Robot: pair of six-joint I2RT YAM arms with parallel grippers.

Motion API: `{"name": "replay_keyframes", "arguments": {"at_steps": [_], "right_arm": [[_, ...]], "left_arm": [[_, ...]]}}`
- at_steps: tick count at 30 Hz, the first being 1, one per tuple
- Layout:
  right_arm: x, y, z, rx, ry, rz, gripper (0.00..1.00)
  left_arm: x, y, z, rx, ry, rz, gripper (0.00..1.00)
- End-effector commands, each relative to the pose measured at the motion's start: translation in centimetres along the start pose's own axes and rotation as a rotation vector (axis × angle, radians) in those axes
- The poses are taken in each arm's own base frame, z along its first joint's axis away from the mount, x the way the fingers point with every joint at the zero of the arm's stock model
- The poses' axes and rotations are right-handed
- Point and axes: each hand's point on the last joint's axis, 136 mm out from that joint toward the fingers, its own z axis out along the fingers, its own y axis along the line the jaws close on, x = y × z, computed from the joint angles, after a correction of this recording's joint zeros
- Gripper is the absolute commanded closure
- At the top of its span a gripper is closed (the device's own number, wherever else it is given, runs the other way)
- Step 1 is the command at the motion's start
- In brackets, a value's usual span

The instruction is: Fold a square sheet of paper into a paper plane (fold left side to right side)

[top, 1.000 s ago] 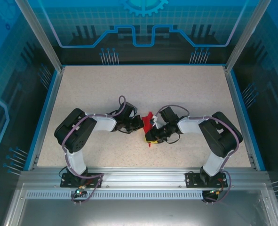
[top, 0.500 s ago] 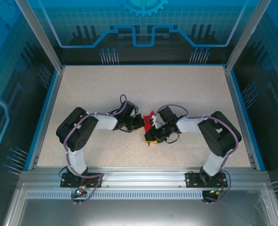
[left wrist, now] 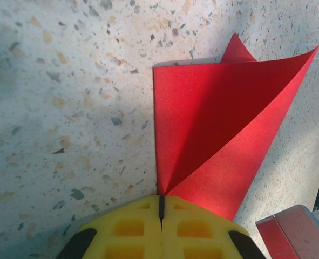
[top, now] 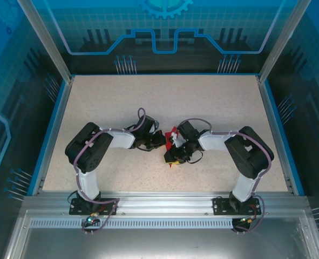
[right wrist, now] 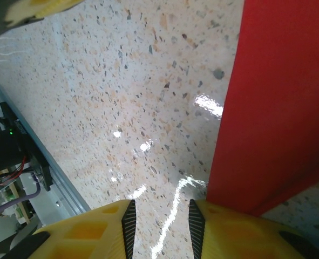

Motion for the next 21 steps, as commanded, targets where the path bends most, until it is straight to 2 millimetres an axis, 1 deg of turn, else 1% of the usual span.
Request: {"name": "replay_keyframes", "arguments": {"at_steps": [1,6,15,21], "right_arm": [[2.9,-2.4,1.2,0.124,0.105,0.049,0.65],[3.8,-2.5,1.3,0.149,0.131,0.038,0.65],[5.7,-1.4,1.1,0.136,0.157,-0.004,0.65],[6.0,-0.9,1.0,0.126,0.153,-0.024,0.64]], "left_arm": [[-0.3,3.7,0.7,-0.119,-0.014,-0.034,1.0],[-0.3,3.9,0.7,-0.126,-0.012,-0.036,1.0],[-0.3,4.1,0.7,-0.136,-0.013,-0.039,1.0],[-0.3,4.2,0.7,-0.138,-0.012,-0.041,1.0]]}}
